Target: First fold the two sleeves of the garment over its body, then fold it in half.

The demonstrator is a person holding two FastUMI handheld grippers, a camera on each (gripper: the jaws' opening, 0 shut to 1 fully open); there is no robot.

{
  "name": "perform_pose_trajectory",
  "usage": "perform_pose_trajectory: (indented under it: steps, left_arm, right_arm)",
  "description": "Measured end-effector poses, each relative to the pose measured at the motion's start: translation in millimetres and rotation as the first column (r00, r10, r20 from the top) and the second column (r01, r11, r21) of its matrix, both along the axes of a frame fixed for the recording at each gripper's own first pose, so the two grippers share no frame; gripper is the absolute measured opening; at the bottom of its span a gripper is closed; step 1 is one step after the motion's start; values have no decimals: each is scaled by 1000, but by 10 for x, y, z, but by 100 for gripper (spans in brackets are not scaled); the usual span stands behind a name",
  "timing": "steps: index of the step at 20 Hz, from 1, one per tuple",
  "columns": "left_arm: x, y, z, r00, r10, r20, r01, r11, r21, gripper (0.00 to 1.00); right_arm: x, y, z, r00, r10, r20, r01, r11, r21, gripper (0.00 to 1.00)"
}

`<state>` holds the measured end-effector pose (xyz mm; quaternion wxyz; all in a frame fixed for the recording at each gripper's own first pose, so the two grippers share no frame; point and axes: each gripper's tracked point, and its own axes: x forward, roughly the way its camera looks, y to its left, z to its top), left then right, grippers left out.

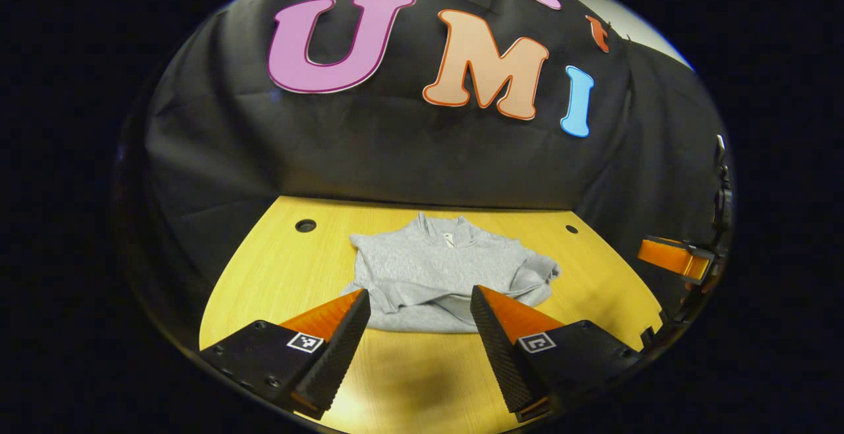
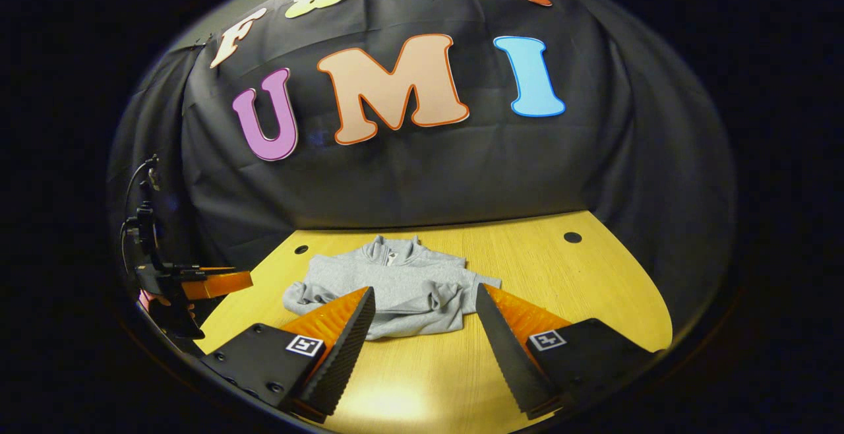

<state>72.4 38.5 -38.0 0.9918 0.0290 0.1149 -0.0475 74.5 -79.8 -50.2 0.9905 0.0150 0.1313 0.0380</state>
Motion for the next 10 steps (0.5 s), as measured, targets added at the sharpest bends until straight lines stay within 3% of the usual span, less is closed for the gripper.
perform_pose_trajectory:
  steps: [3, 4, 7, 10]
  left_arm:
    - [-100, -52, -124, 1000, 5, -24, -6, 999, -39, 91]
    - [-118, -84, -152, 999, -2, -34, 0, 999, -48, 91]
    - [-131, -115, -207, 999, -19, -45, 17, 999, -38, 91]
    - [-144, -130, -234, 998, -30, -53, 28, 999, -32, 91]
  right_arm:
    - [-223, 85, -12, 1000, -27, 14, 27, 999, 20, 93]
    - [-272, 88, -26, 999, -30, 16, 30, 999, 14, 97]
    - [-361, 155, -29, 1000, -26, 13, 26, 999, 20, 93]
    - [-369, 212, 2, 1000, -13, 20, 12, 1000, 29, 97]
